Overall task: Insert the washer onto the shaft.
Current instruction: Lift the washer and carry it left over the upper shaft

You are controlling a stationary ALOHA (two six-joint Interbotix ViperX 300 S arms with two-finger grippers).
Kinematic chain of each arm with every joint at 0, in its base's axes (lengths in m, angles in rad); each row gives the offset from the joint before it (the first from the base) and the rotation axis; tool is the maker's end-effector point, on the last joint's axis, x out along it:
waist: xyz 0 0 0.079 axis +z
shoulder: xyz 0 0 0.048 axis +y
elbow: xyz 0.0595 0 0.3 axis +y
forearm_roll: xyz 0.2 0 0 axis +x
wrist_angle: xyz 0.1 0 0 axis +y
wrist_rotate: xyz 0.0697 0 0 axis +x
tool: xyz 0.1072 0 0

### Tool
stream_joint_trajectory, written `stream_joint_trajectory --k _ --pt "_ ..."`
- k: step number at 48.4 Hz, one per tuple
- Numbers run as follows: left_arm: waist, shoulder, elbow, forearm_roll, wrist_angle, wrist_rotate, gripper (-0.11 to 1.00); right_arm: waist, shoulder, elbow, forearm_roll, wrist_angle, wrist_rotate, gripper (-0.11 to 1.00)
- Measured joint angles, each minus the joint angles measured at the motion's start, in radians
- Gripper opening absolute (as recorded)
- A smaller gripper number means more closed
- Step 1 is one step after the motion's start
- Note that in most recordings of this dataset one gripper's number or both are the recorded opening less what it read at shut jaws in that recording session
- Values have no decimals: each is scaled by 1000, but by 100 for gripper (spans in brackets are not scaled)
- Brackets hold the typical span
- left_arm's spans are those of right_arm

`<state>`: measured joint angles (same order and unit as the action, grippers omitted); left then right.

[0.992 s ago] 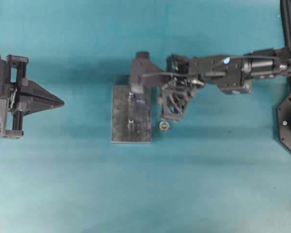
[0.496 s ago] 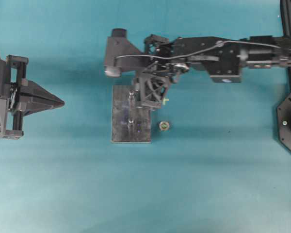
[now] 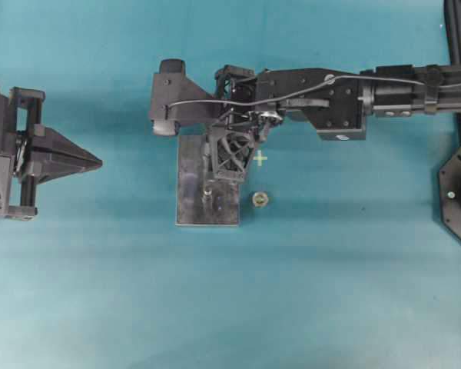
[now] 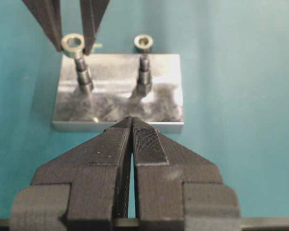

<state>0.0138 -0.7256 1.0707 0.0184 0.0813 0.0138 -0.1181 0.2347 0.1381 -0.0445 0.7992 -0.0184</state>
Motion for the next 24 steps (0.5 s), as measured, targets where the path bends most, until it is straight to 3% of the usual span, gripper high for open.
stream_joint_trajectory --k 24 --pt "0 0 0 0 0 -2 0 3 28 -2 2 -3 2 33"
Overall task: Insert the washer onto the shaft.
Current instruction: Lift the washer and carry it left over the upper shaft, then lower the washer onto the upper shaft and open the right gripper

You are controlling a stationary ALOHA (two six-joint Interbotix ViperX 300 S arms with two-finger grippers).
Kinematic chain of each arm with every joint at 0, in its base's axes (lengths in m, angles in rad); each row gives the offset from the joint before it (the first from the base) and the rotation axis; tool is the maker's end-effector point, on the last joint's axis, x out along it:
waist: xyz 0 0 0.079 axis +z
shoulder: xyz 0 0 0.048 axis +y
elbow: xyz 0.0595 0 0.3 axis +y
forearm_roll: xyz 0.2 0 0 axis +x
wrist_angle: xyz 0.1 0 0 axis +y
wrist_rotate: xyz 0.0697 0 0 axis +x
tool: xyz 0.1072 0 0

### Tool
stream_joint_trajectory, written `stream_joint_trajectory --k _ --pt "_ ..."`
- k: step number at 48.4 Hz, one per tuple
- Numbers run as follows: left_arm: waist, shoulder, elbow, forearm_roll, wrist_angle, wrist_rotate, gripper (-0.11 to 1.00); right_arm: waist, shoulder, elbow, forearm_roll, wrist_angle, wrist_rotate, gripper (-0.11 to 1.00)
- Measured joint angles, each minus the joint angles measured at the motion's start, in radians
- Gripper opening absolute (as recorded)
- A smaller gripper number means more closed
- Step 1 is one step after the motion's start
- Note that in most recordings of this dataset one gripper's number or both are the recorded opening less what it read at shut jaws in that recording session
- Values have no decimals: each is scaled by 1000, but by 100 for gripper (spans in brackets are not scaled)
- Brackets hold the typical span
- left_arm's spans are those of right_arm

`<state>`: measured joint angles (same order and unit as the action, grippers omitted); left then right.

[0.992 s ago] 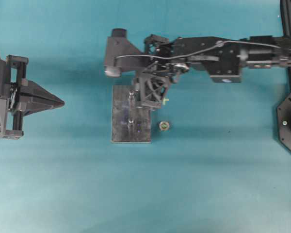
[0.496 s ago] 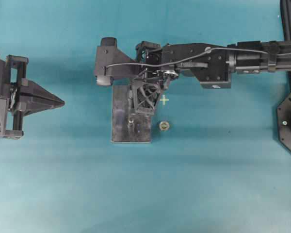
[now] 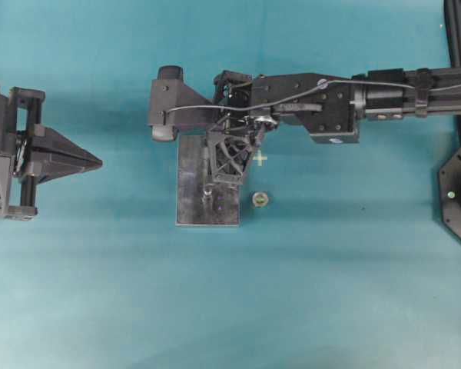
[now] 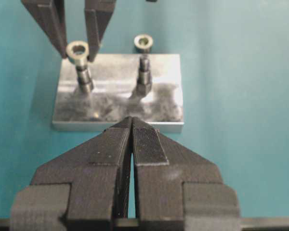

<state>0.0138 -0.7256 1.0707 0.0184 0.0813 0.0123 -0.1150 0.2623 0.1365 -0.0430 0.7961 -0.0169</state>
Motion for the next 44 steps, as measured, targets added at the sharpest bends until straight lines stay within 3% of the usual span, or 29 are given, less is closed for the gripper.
stream_joint_trajectory --k 27,29,36,44 --pt "0 0 0 0 0 -2 0 0 18 -2 0 0 0 34" --pt "0 0 0 0 0 -3 0 0 18 -2 0 2 0 37" --pt "0 0 0 0 0 -8 0 0 23 -3 0 15 12 65" --pt "0 0 0 0 0 -25 0 -2 26 -2 0 21 21 67"
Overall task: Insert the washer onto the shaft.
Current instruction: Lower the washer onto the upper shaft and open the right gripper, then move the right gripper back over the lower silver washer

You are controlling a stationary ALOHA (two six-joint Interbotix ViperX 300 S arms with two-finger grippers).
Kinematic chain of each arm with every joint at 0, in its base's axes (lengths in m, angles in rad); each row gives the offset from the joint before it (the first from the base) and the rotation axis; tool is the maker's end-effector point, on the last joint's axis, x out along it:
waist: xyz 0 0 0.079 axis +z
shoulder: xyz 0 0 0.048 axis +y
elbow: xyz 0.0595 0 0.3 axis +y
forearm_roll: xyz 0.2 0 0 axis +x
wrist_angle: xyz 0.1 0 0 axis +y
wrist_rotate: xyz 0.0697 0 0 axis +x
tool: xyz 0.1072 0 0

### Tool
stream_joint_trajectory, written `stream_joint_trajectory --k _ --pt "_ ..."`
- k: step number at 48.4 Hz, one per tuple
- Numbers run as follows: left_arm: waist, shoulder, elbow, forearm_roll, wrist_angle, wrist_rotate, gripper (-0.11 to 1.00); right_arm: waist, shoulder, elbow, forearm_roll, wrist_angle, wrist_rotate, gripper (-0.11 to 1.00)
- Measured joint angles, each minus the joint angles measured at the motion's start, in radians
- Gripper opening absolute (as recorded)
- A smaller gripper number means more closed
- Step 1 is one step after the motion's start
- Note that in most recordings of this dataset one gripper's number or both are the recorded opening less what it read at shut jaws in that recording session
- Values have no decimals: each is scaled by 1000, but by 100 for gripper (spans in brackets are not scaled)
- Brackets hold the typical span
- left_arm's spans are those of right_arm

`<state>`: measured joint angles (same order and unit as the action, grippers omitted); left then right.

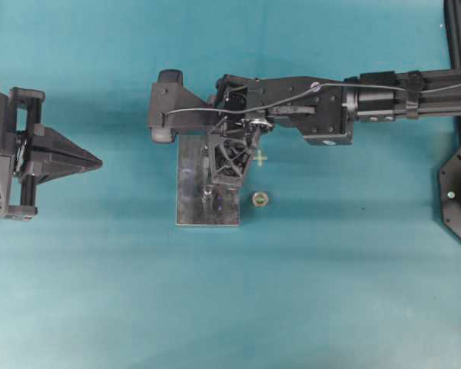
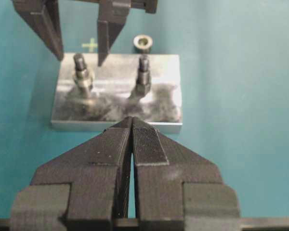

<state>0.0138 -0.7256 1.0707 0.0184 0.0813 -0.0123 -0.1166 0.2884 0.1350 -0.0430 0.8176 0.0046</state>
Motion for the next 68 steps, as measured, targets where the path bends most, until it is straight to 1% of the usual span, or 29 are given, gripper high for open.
stream_joint_trajectory --k 23,34,38,43,50,57,64,68 --pt "0 0 0 0 0 0 0 0 2 -9 0 2 0 67" --pt "0 2 0 0 0 2 0 -2 21 -12 2 -32 0 67" --pt "0 0 0 0 0 0 0 2 41 -20 17 -28 0 67" --pt "0 0 0 0 0 0 0 17 48 -40 58 -15 -2 67" --pt "0 -2 0 0 0 -2 0 20 48 -43 69 -12 0 67" --pt "0 -3 0 0 0 -2 0 0 48 -44 66 3 0 67" --pt "0 -3 0 0 0 -2 0 -40 48 -44 34 34 0 66" --pt "0 -3 0 0 0 -2 0 -44 48 -44 32 48 -2 66"
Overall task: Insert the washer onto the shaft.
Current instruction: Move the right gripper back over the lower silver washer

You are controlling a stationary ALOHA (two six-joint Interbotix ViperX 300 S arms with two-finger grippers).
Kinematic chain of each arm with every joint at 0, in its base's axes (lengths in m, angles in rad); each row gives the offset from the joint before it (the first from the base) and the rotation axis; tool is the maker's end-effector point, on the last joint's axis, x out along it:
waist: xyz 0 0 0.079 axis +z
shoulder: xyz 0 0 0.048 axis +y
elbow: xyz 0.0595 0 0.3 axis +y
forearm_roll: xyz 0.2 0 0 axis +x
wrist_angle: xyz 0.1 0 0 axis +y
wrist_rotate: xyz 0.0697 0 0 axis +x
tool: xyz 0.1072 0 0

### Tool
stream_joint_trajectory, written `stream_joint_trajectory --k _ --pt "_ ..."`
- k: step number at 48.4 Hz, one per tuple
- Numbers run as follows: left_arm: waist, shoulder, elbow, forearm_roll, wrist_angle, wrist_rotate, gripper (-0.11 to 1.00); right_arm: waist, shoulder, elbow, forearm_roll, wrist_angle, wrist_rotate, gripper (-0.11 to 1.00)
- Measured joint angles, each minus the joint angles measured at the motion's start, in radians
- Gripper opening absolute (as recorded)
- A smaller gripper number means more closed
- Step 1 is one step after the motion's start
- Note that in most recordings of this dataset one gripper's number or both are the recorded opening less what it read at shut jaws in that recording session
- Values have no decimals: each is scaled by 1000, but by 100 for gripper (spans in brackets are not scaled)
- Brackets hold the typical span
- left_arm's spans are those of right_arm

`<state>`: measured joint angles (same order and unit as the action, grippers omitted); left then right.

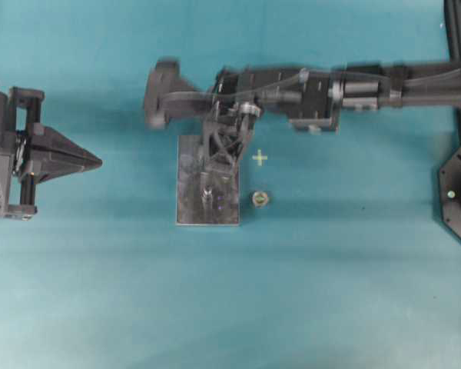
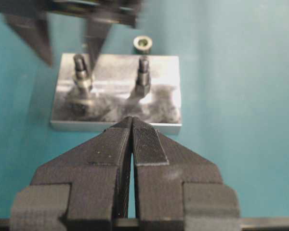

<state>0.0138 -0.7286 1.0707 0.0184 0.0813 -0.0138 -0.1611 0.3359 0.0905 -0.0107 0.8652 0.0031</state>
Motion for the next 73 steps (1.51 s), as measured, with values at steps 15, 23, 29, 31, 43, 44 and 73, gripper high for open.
stream_joint_trajectory --k 15,23,29,31,43,44,73 --pt "0 -2 0 0 0 -2 0 21 -35 38 -2 54 2 66" --pt "0 -2 0 0 0 -2 0 61 -123 133 12 71 12 66" --pt "0 -2 0 0 0 -2 0 78 -179 221 41 15 31 66" --pt "0 -2 0 0 0 0 0 83 -196 249 49 -11 35 66" --pt "0 0 0 0 0 -3 0 150 -242 414 78 -215 57 68" --pt "0 0 0 0 0 -2 0 155 -242 423 81 -224 58 68" --pt "0 5 0 0 0 -3 0 169 -195 474 84 -345 77 68"
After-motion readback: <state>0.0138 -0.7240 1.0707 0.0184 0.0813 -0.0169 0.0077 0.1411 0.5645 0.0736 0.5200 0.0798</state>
